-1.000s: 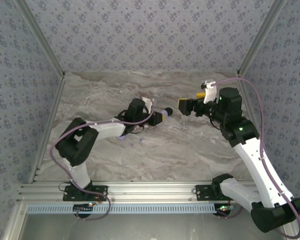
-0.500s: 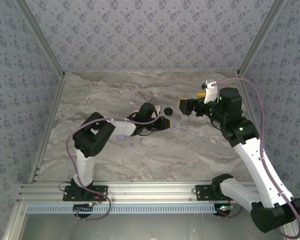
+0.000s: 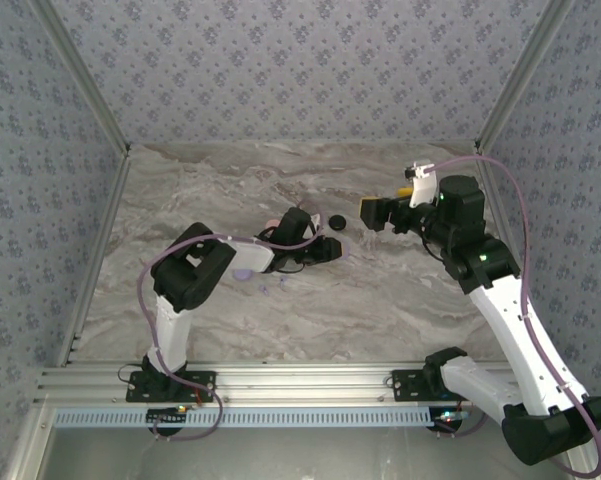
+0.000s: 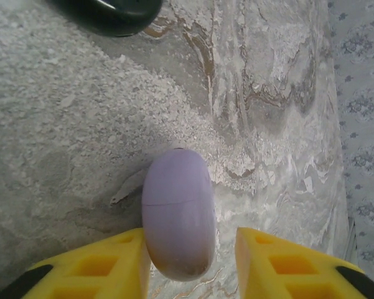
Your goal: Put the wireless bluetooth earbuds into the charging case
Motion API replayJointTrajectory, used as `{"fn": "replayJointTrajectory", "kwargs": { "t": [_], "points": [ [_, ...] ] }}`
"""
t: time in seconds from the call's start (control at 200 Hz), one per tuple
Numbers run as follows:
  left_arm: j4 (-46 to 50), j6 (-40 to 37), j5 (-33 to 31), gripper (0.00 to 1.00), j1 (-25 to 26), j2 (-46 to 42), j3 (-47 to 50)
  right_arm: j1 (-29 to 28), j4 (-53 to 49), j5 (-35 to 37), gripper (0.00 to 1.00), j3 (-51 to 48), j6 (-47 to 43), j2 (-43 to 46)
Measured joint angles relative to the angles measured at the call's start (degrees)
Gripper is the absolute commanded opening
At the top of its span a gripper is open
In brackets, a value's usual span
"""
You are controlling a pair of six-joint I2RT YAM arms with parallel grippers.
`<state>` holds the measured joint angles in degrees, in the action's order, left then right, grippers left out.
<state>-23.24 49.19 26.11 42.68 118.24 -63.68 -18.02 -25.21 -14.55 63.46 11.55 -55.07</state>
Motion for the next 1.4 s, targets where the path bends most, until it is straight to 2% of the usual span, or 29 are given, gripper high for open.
{"fn": "replayJointTrajectory", "kwargs": {
  "t": [0.185, 0.36, 0.6, 0.839, 0.969, 1.099, 1.309, 1.399],
  "points": [
    [-0.1, -0.2, 0.0, 0.46, -0.3, -0.2, 0.1, 0.2, -1.0, 1.0, 1.0, 0.2, -0.5, 0.0],
    [2.8, -2.8, -2.3, 0.54, -1.5, -2.9, 1.0, 0.5, -3.0, 2.6, 1.0, 1.3, -1.8, 0.0],
    [9.3, -9.4, -8.3, 0.64, -4.2, -15.6, 3.2, 2.5, -5.5, 3.7, 1.0, 2.6, -2.9, -1.1],
    [14.1, -17.4, -18.4, 0.78, -8.2, -31.1, 7.9, 4.8, -8.9, 1.3, 1.0, 3.1, -3.3, -8.7],
    [14.8, -18.8, -21.2, 0.82, -12.1, -37.0, 11.9, 2.1, -8.0, 1.7, 1.0, 3.0, -4.1, -13.3],
    [15.6, -18.5, -22.8, 0.83, -16.5, -40.9, 16.3, -2.7, -7.6, 4.0, 1.0, 6.0, -3.1, -22.4],
    [17.1, -16.3, -24.0, 0.85, -20.7, -45.8, 22.2, -12.9, -4.0, 11.0, 0.99, 11.0, 5.0, -37.4],
    [17.9, -15.5, -24.7, 0.86, -21.8, -48.7, 24.2, -17.0, -3.7, 14.2, 0.96, 17.0, 9.2, -45.9]
  ]
}}
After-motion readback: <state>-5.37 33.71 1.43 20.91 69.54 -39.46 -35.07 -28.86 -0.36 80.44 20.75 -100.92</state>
